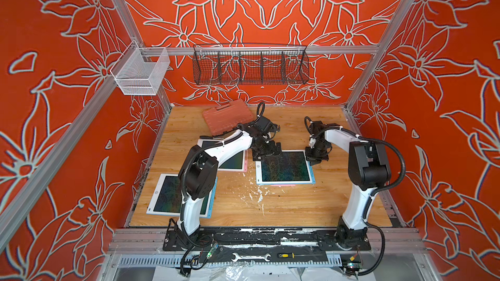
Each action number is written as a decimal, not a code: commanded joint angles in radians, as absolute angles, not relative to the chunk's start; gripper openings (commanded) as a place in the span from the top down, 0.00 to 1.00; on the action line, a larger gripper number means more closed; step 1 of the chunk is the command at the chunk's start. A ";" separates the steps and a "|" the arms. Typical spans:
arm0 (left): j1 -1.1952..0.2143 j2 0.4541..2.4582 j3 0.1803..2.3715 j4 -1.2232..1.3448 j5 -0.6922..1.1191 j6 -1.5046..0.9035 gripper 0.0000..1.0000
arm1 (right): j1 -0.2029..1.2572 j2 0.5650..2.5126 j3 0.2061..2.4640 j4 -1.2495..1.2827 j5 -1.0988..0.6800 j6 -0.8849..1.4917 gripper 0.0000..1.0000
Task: Place the stylus back onto the writing tablet
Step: Adjust the stylus on the writing tablet.
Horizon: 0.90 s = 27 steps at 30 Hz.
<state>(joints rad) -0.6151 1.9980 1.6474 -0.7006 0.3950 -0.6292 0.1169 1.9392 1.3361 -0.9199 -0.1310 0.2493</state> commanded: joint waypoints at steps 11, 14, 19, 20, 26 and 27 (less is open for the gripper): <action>-0.598 1.975 1.655 -0.716 0.380 -0.638 0.03 | 0.115 1.890 1.341 -0.933 -0.106 0.278 0.86; -0.595 1.968 1.647 -0.723 0.365 -0.638 0.03 | 0.114 1.875 1.358 -0.942 -0.106 0.284 0.83; -0.589 1.958 1.639 -0.745 0.333 -0.632 0.03 | 0.114 1.836 1.379 -0.948 -0.104 0.291 0.76; -0.588 1.957 1.638 -0.747 0.332 -0.633 0.03 | 0.115 1.828 1.383 -0.948 -0.103 0.291 0.74; -0.579 1.950 1.626 -0.760 0.315 -0.637 0.03 | 0.114 1.762 1.397 -0.925 -0.133 0.309 0.61; -0.576 1.951 1.623 -0.763 0.313 -0.640 0.03 | 0.117 1.748 1.398 -0.918 -0.143 0.313 0.59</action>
<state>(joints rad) -0.5873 1.9923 1.6390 -0.7261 0.3347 -0.6292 0.1169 1.7950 1.3746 -0.9173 -0.1223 0.2985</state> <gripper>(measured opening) 0.975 0.400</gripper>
